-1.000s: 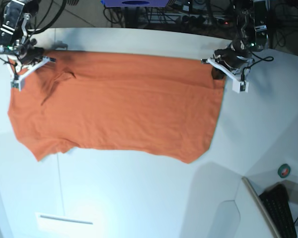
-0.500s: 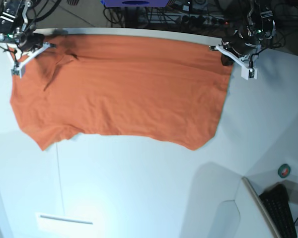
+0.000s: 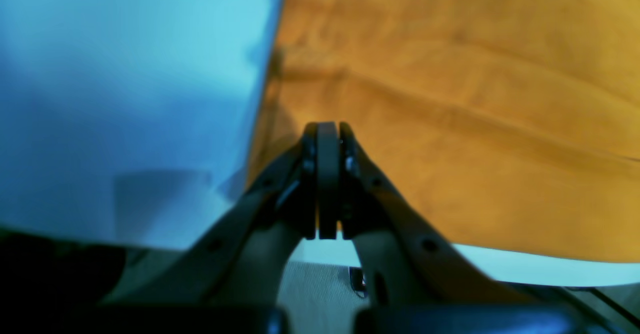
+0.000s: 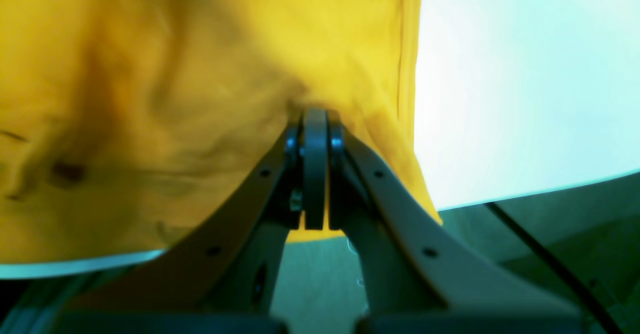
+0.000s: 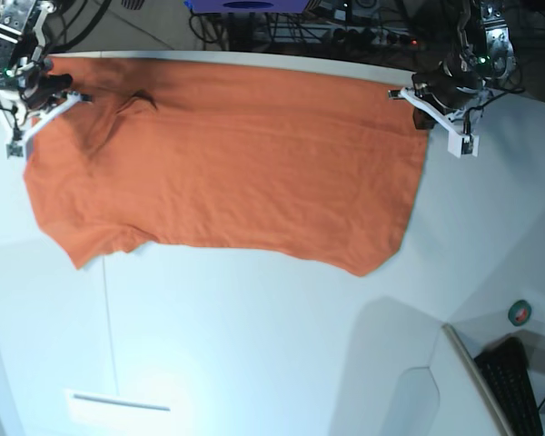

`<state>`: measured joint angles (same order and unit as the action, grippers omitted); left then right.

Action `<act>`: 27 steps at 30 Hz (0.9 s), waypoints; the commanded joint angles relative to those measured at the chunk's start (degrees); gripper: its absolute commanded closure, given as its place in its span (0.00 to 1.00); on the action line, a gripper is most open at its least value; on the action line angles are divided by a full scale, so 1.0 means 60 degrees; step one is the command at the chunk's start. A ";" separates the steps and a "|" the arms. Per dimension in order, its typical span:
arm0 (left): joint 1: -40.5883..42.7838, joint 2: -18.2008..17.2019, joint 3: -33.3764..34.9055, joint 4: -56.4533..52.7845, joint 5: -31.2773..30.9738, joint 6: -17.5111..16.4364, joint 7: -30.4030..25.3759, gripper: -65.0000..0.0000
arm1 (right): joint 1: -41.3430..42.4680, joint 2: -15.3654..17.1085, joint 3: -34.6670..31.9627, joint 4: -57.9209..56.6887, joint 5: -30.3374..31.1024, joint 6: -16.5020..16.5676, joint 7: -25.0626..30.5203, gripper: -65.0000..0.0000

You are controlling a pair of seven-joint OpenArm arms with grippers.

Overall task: Layout the t-shirt on the table in an organized manner, then fold the t-shirt properly
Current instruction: 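Release the edge and move both grippers to the opposite long edge of the t-shirt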

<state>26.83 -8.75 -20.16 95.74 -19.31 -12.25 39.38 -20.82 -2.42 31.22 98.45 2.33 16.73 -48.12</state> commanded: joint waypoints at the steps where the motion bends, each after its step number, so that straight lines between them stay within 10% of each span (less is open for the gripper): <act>1: -0.0025 -0.0058 -0.0031 0.0416 -0.0042 -0.0017 -0.0079 1.00 | 0.0180 0.0073 0.0034 0.0316 -0.0014 -0.0027 0.0130 1.00; 12: -0.0992 -0.0116 -0.0339 0.0988 -0.0042 -0.0017 -0.0006 1.00 | 0.5074 0.1318 0.0005 -0.2600 -0.0014 -0.0027 -0.0413 0.97; 17: -0.0992 -0.0116 -0.0661 0.1002 -0.0042 -0.0046 -0.0006 1.00 | 0.7301 0.1890 0.0005 -0.6116 -0.0014 -0.0027 0.0203 0.49; 20: -0.0889 -0.0131 -0.0911 0.0973 -0.0042 -0.0061 -0.0006 0.74 | 0.8195 0.1992 0.0005 -0.8065 -0.0029 -0.0027 0.1185 0.30; 27: -0.0933 -0.0101 -0.2024 0.0958 -0.0042 -0.0075 -0.0006 0.40 | 0.9528 0.2373 -0.0522 -1.1449 -0.0029 -0.0027 0.2782 0.29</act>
<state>21.43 -8.91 -32.21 100.51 -18.92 -12.32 40.36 34.33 11.20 27.90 28.80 1.61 16.32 -32.18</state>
